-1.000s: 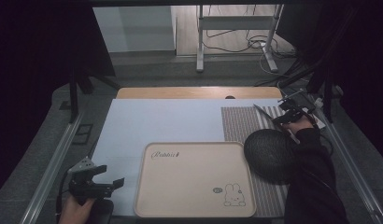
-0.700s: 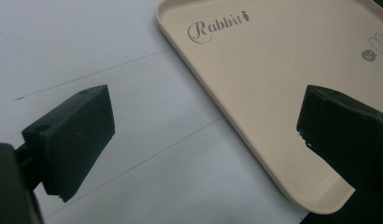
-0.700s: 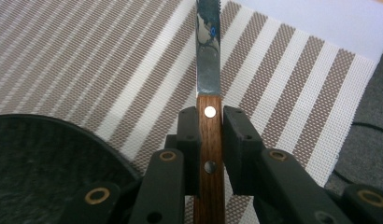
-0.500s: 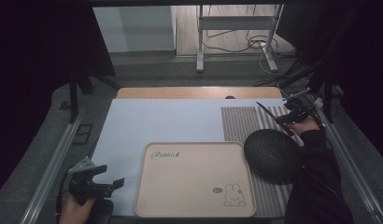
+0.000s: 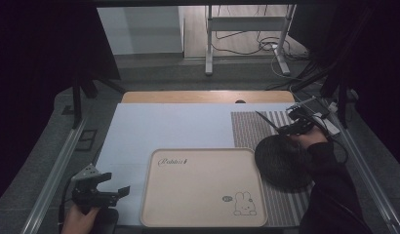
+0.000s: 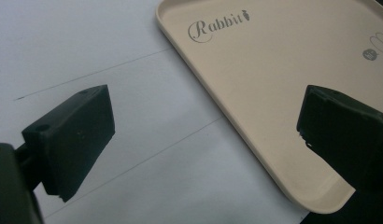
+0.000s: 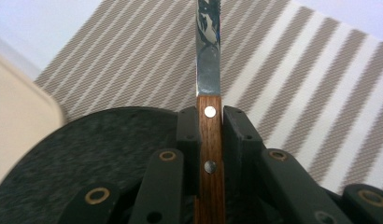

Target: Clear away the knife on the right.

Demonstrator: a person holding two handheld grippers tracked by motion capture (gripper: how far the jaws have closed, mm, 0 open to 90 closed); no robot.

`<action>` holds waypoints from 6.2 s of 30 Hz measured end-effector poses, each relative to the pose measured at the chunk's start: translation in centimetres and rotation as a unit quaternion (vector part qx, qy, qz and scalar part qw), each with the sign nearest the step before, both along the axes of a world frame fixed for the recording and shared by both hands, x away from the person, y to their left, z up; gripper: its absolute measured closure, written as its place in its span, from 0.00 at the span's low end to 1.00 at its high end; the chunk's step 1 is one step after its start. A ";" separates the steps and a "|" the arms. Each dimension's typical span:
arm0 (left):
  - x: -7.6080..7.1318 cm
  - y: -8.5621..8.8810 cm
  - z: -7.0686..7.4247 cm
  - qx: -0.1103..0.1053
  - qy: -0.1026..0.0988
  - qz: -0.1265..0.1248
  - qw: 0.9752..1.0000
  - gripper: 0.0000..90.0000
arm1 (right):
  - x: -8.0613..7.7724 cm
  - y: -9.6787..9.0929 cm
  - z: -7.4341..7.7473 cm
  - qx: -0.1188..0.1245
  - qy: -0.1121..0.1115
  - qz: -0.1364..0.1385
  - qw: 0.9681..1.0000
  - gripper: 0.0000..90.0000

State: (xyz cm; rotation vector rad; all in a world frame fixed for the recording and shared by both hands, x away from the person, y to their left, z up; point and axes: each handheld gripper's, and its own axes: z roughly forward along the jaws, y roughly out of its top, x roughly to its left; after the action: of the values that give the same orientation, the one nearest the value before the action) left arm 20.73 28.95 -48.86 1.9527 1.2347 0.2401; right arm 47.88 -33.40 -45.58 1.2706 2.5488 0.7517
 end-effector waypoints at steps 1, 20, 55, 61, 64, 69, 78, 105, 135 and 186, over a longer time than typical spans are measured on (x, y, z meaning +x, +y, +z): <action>0.0 0.0 0.0 0.000 0.000 0.000 1.000 0.05 | -0.2 0.3 0.0 0.001 0.001 0.004 1.000 0.86; 0.0 0.0 0.0 0.001 -0.001 0.001 1.000 0.05 | -6.3 5.5 -1.3 0.005 0.027 0.070 0.997 0.86; 0.0 0.0 0.0 0.002 0.000 0.001 1.000 0.05 | -17.4 14.3 -4.2 -0.026 0.075 0.188 0.979 0.80; 0.0 0.0 0.0 0.003 0.001 0.000 1.000 0.05 | -17.1 14.5 -1.8 0.018 0.026 0.185 0.982 0.92; 0.0 -0.1 0.0 0.004 0.002 -0.001 1.000 0.05 | -17.2 15.3 -1.7 0.026 0.030 0.201 0.979 0.99; 0.0 -0.1 0.0 0.003 0.001 -0.001 1.000 0.05 | -17.2 17.6 -3.8 -0.020 0.057 0.242 0.968 0.99; 0.0 -0.1 0.0 0.003 0.001 -0.002 1.000 0.05 | -16.4 16.7 -4.5 -0.032 0.058 0.226 0.972 0.99; 0.0 -0.1 0.0 0.003 0.001 -0.003 1.000 0.05 | -15.1 11.1 -3.5 -0.011 0.044 0.137 0.990 0.87; 0.0 0.0 0.0 0.001 0.002 -0.005 1.000 0.05 | -14.7 12.1 -2.6 0.025 -0.002 0.139 0.990 0.17; 0.0 0.3 0.0 -0.013 0.000 -0.003 1.000 0.04 | -16.4 8.0 -1.8 0.010 -0.065 0.082 0.995 0.00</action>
State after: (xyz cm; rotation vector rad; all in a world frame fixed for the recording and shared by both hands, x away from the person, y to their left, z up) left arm 20.70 29.22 -48.87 1.9342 1.2260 0.2200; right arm 31.43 -25.36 -47.34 0.9920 2.5666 0.8627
